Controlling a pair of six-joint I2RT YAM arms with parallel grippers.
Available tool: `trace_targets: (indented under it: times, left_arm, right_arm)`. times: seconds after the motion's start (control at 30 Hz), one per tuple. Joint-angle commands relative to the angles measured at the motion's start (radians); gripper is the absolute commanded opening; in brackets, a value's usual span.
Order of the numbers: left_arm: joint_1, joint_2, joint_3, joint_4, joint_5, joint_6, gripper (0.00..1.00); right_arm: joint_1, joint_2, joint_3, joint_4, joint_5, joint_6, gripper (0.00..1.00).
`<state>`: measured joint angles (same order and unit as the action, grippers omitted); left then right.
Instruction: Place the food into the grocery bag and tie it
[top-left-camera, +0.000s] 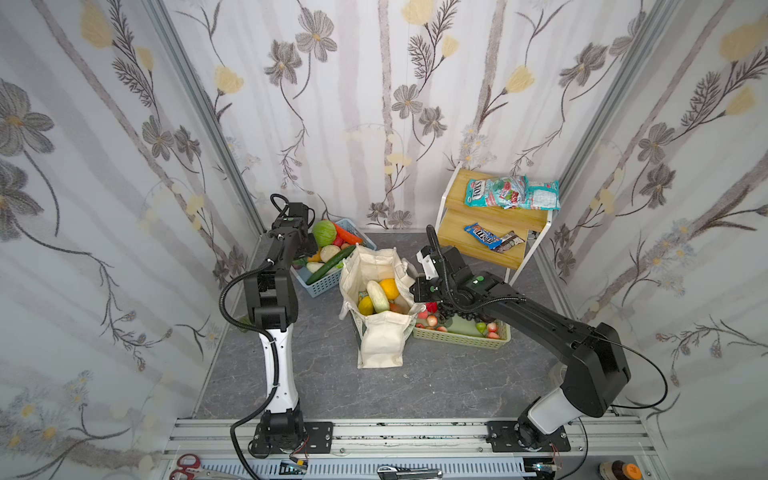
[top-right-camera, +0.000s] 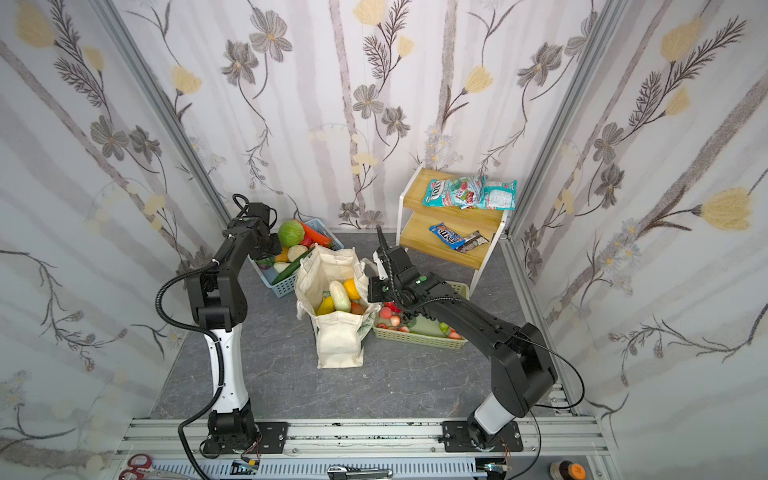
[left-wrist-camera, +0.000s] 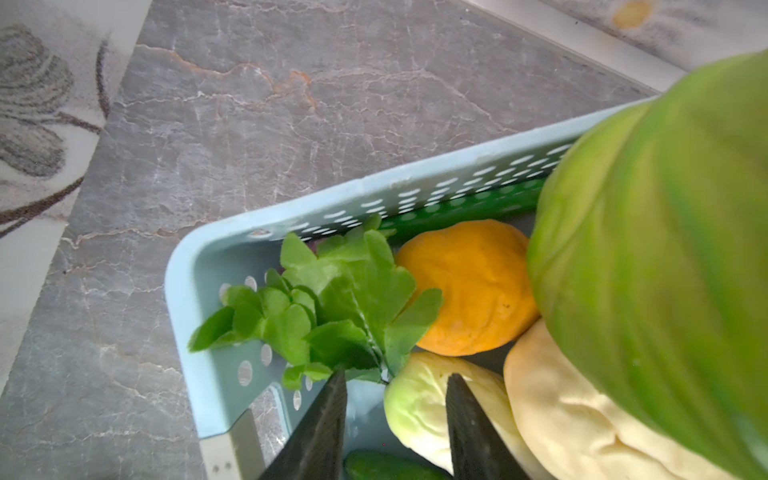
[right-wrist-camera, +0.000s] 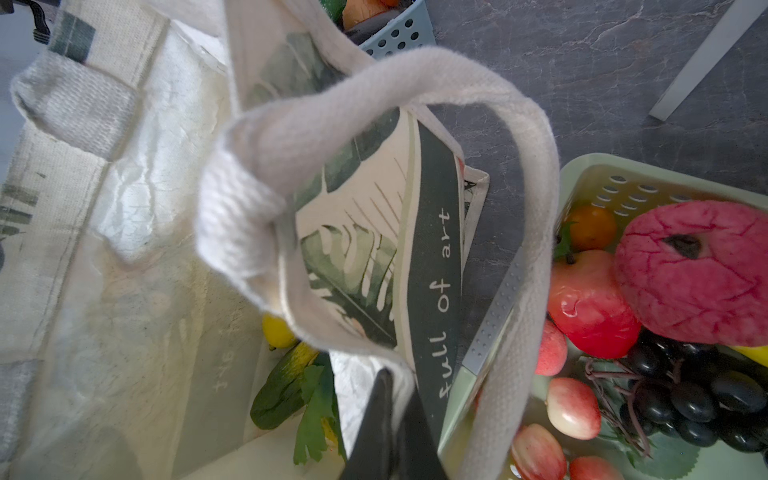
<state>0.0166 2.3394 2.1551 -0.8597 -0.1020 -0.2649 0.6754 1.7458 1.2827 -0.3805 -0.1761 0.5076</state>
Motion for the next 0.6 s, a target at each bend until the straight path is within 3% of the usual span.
trace_targets:
  times: [0.0,0.33,0.57]
  left_arm:
    - [-0.010,-0.003,-0.025,-0.018,-0.057,-0.019,0.45]
    - [-0.017,0.052,-0.037,-0.026,-0.091,-0.032,0.54]
    - [-0.014,0.037,-0.029,-0.066,0.144,-0.050,0.43]
  right_arm:
    - [0.001,-0.003,-0.004,-0.001,0.000,0.006,0.00]
    - [0.002,-0.005,-0.003,-0.003,0.002,0.008,0.00]
    - [0.003,-0.009,-0.008,-0.005,0.008,0.008,0.00]
